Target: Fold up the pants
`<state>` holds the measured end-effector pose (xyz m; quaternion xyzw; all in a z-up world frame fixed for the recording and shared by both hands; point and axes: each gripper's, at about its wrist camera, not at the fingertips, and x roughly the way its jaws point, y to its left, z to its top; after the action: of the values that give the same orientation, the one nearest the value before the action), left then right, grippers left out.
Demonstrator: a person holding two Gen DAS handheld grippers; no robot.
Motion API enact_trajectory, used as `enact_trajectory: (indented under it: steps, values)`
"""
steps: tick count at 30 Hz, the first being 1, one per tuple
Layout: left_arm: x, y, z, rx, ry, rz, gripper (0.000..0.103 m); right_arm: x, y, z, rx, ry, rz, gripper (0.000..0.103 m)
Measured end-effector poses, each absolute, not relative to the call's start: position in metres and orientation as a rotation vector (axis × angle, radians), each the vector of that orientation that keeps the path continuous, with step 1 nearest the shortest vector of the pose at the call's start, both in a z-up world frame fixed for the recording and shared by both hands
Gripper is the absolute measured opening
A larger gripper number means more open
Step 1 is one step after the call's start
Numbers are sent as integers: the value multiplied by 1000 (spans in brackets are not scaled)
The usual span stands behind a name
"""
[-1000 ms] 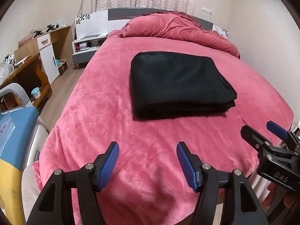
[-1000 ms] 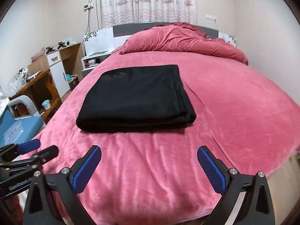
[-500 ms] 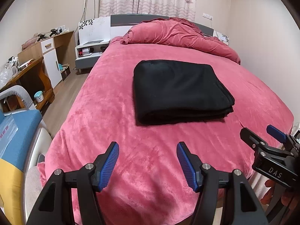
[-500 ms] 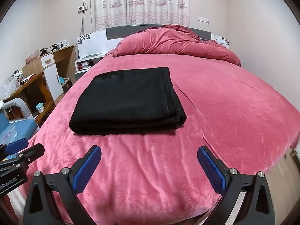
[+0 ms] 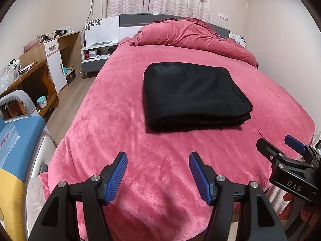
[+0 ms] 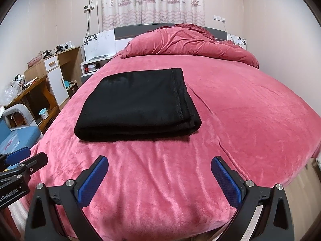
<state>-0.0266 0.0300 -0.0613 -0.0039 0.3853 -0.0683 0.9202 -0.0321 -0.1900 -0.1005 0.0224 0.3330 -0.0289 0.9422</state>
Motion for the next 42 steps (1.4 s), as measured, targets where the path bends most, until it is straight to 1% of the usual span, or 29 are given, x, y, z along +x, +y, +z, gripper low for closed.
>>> enact_trajectory:
  steps: [28, 42]
  values:
    - [-29, 27, -61, 4, 783, -98, 65, -29, -191, -105, 52, 700, -52, 103]
    - [-28, 29, -64, -22, 805, -100, 65, -28, -188, -107, 51, 713, -47, 103]
